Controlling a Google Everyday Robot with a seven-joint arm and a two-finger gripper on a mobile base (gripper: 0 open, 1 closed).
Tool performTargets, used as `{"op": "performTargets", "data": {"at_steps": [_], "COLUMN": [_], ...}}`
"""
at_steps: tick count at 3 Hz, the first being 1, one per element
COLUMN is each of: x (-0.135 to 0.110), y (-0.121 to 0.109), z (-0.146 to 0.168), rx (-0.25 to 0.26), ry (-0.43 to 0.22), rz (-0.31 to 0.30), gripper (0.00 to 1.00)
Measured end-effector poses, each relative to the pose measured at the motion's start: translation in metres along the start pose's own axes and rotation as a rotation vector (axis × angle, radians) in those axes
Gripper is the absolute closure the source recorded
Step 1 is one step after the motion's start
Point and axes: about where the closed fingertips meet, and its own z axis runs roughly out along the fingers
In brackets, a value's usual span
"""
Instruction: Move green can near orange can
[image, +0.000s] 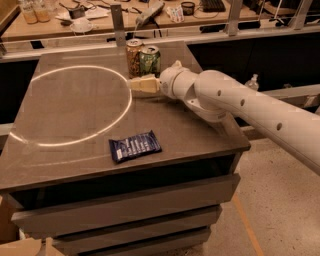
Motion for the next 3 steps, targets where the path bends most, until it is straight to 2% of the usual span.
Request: {"op": "performTargets", "data": {"at_steps": [1,2,3], "x": [0.006,0.014,0.014], "y": [-0.02,-0.051,-0.051], "z": [-0.042,-0.123,-0.123], "rx": [0.082,0.248,0.248], "ry": [0.035,0.077,0.077], "rz": [-0.001,-0.009,-0.009], "gripper": [0.0,0.0,0.0]}}
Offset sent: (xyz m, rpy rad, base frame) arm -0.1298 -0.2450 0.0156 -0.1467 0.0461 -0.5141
